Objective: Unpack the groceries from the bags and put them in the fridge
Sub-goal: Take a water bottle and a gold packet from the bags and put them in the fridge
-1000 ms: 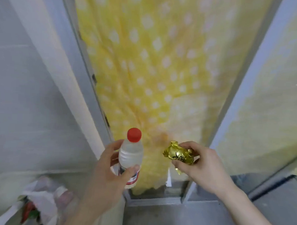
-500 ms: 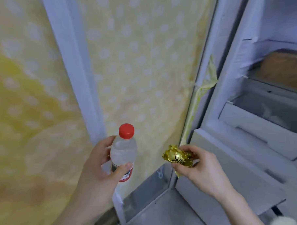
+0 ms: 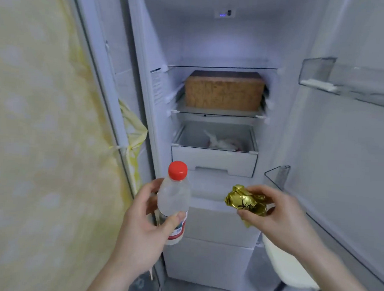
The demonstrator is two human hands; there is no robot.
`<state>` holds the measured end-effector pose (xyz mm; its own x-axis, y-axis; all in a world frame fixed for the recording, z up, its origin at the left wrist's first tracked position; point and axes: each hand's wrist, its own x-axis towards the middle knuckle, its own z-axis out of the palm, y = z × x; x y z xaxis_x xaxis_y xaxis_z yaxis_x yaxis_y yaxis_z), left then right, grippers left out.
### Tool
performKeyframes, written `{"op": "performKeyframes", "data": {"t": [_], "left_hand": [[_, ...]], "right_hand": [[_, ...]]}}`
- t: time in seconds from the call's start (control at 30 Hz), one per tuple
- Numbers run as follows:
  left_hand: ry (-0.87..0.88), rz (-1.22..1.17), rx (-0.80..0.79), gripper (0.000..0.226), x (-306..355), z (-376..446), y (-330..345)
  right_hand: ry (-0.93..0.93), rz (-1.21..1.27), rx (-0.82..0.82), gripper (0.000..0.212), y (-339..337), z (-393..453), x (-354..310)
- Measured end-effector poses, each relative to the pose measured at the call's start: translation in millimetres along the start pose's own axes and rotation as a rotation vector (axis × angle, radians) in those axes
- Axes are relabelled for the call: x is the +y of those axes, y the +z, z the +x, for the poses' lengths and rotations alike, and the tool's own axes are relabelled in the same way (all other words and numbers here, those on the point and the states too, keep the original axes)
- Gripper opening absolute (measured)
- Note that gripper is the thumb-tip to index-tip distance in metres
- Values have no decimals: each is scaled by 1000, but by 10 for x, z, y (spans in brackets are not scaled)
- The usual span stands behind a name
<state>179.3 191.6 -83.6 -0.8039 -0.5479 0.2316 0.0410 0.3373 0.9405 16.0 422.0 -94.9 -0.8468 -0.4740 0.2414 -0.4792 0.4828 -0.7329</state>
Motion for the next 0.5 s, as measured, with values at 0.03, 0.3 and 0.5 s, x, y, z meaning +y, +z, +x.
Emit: {"op": "performKeyframes", "data": {"t": [0.03, 0.3, 0.5], "left_hand": [[19, -13, -46, 60, 5, 162, 36], [228, -138, -333, 54, 294, 1085, 588], [308, -266, -464, 55, 588, 1291, 1240]], "right_hand": [[34, 2, 44, 37, -44, 14, 13], [247, -52, 325, 39, -511, -162, 127], [385, -100, 476, 41, -841, -513, 329]]}}
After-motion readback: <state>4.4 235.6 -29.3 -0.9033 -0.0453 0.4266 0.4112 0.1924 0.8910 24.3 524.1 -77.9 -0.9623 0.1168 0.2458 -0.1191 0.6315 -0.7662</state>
